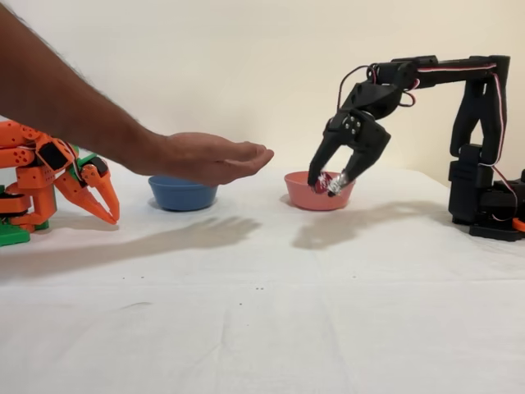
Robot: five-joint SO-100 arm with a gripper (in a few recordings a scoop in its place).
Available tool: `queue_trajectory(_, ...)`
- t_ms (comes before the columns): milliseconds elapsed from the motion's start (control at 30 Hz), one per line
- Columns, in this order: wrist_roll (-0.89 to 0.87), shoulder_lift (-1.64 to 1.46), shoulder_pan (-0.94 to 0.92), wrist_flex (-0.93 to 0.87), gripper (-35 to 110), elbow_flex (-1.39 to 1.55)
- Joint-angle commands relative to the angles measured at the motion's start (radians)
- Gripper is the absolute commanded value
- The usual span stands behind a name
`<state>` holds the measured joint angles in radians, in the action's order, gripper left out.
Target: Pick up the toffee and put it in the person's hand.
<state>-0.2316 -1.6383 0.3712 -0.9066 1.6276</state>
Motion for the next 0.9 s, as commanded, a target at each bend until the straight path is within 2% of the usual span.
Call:
queue_trajectory(0,-0.005,-0.178,-0.044,0.011,12,0.029)
queue_trajectory(300,0.02,-0.276,-0.14,0.006,12,0.046)
queue_trajectory(867,0.046,-0.06,-0.179,0.0,13,-0.264)
